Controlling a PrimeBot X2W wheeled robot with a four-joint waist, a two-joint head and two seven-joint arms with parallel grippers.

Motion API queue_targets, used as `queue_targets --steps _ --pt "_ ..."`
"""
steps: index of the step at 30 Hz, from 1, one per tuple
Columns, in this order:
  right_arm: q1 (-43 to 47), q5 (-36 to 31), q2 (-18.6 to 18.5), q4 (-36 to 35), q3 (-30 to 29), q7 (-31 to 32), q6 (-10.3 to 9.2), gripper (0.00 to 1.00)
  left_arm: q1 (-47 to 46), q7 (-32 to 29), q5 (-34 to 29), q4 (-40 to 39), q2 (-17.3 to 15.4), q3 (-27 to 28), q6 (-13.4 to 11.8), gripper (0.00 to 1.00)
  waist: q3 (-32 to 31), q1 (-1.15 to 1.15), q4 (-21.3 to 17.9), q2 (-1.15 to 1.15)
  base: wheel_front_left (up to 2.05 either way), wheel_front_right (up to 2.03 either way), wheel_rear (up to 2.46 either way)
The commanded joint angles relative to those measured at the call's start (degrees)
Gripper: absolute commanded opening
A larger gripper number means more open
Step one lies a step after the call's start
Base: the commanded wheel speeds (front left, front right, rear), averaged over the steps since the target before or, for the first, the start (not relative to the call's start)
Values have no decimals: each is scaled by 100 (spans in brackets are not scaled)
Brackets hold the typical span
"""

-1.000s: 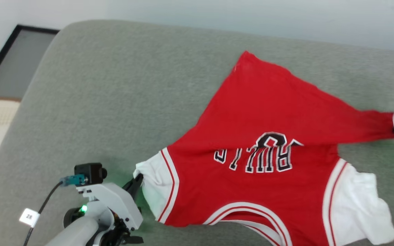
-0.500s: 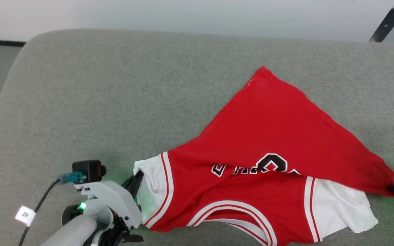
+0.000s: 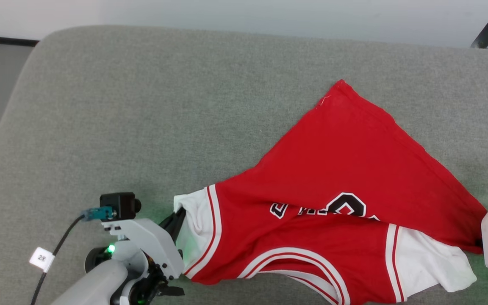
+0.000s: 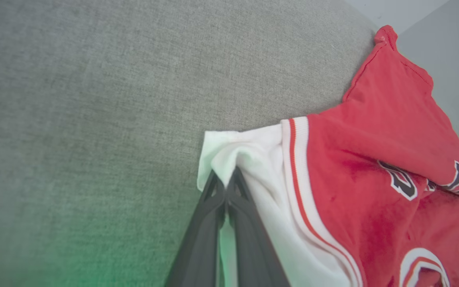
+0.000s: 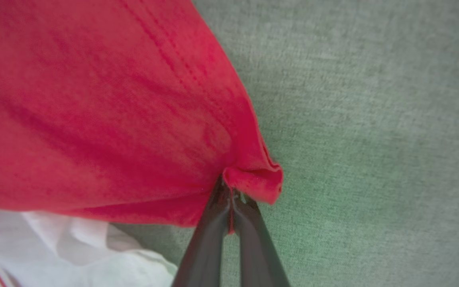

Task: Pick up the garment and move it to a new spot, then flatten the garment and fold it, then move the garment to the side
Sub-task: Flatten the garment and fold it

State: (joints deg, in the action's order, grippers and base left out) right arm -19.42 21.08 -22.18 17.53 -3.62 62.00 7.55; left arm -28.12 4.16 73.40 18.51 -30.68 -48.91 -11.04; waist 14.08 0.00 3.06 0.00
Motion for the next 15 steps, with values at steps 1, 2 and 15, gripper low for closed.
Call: queue_targets --steps 1,2,15 --pt "175 -57 119 322 107 15 -14 93 54 -2 9 38 19 -19 34 0 -91 0 17 0 0 0 0" --pt "147 -31 122 346 115 23 -14 100 78 4 16 51 23 -22 40 0 -139 0 16 0 0 0 0" --pt "152 101 -253 -612 -99 274 -12 100 495 80 156 91 -55 -12 12 0 -808 0 -171 0 0 0 0"
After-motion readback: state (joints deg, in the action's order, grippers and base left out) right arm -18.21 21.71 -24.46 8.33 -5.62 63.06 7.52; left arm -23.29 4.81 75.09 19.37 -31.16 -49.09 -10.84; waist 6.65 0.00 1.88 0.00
